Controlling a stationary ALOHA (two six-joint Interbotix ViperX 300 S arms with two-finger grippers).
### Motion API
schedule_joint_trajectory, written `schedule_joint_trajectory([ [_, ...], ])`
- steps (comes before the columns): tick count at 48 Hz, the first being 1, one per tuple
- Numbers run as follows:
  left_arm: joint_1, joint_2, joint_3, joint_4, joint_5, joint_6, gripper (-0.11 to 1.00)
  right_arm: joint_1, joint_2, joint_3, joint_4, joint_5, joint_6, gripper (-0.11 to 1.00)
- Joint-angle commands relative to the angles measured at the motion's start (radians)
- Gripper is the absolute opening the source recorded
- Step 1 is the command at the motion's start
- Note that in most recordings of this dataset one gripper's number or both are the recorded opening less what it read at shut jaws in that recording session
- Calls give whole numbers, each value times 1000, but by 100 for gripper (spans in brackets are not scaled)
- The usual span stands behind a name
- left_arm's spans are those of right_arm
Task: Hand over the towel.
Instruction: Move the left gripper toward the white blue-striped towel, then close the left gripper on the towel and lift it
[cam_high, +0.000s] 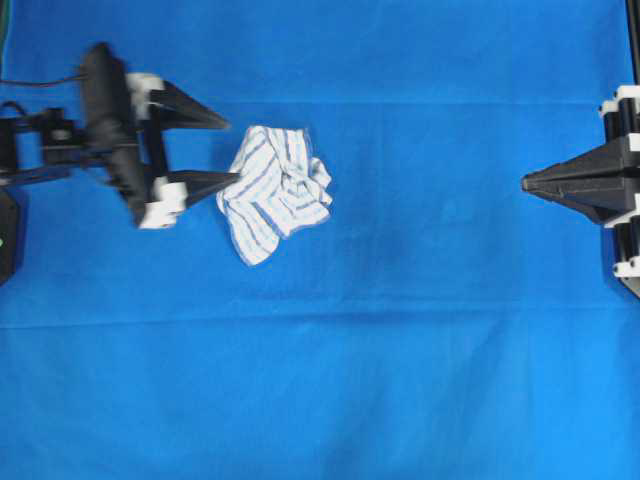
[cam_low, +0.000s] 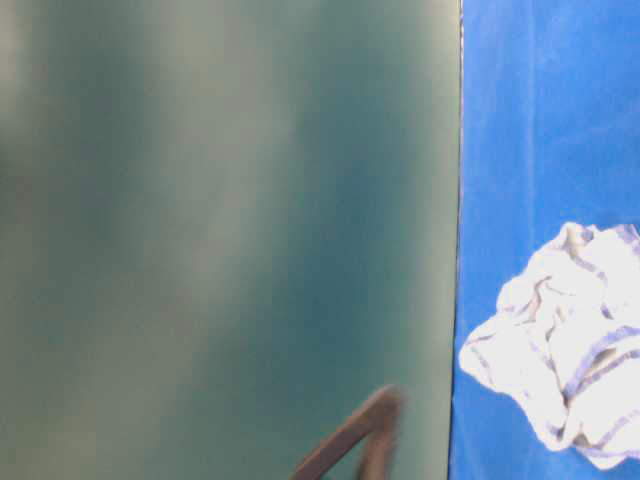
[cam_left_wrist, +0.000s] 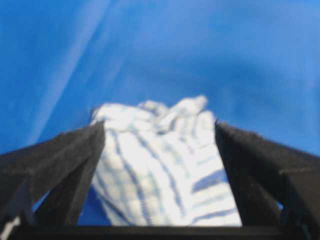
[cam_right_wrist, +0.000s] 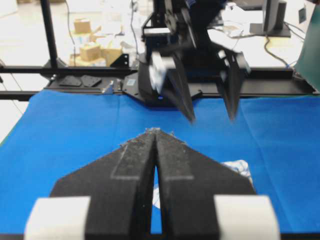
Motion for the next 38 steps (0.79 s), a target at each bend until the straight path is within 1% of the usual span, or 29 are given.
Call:
schedule_joint_trajectory([
  [1,21,107,-66,-3,-5,-2,94,0,11,-28,0,-3,-2,0],
  [9,51,290,-126,-3,-14,-3,94,-2,28,-23,-2,-5,-2,0],
  [16,66,388,-166,-3,-17,-3,94,-2,43,-25,-2,-5,-2,0],
  [28,66,393,-173,2,3,-2,92,0,57,-26,-2,-3,-2,0],
  [30,66,391,-173,2,15,3,89,-2,58,-25,0,-5,-2,0],
  [33,66,388,-173,3,18,11,77,-2,58,-25,-2,-3,-2,0],
  [38,66,373,-175,9,18,15,48,0,58,-26,0,-3,-2,0],
])
